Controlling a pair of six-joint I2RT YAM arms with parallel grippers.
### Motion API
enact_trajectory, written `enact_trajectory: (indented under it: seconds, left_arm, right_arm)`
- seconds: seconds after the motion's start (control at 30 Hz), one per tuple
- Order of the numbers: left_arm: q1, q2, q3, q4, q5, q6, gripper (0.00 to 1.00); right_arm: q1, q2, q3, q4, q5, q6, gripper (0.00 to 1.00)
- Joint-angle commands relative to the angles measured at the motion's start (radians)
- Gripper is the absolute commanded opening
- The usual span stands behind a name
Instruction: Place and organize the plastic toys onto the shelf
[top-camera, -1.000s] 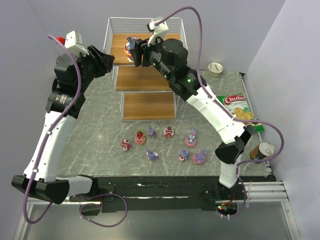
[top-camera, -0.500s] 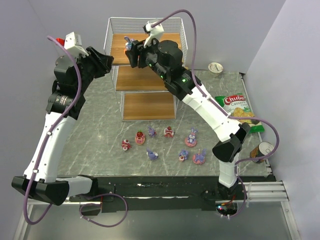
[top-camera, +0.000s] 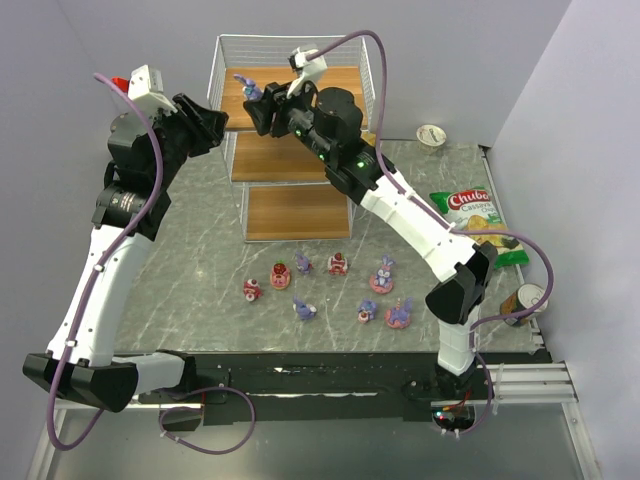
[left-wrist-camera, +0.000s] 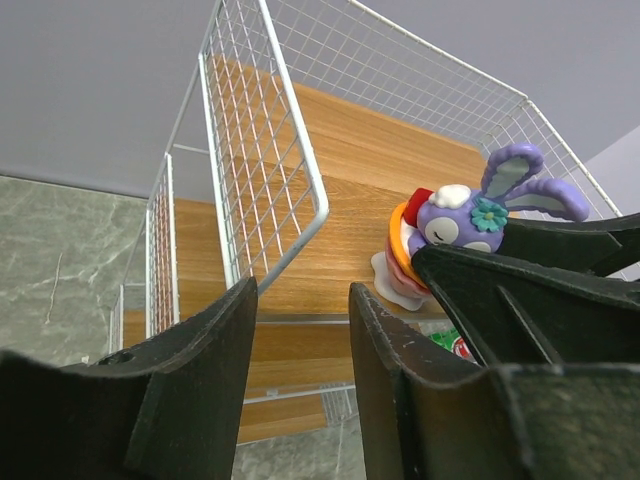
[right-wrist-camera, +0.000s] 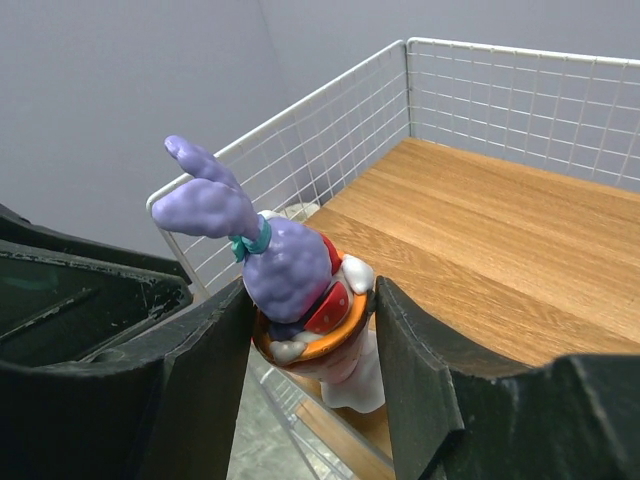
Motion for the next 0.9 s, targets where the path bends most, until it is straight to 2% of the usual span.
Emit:
enact_trajectory:
  seconds: [0.0,0.13,0.4,0.53,0.87]
  left_arm:
    - [-0.018,0.003,-0.009,0.028,0.096,-0.019,0.47]
    - [-0.017,0.006,-0.004,0.023,0.097,-0.019,0.48]
    - [-0.017,0.011,0.006,0.014,0.1,-0.02,0.48]
    - [-0.017,0.015,0.011,0.011,0.105,-0.02,0.47]
    - [-0.017,0.014,0.014,0.006,0.107,-0.017,0.48]
  right_arm:
    - [-0.024,-0.02,-0.049,0.014,-0.055,0.037,0.4]
    - [-0.051,-0.025,-0.062,0.048,-0.127,0.063,0.29]
    - [-0.116,-0.02,-0.112,0.189,-0.337,0.21,0.01]
    - [-0.123,0.006,-0.098,0.236,-0.411,0.266,0.0]
    - [-0.131,0.101,-0.013,0.312,-0.485,0.414,0.0]
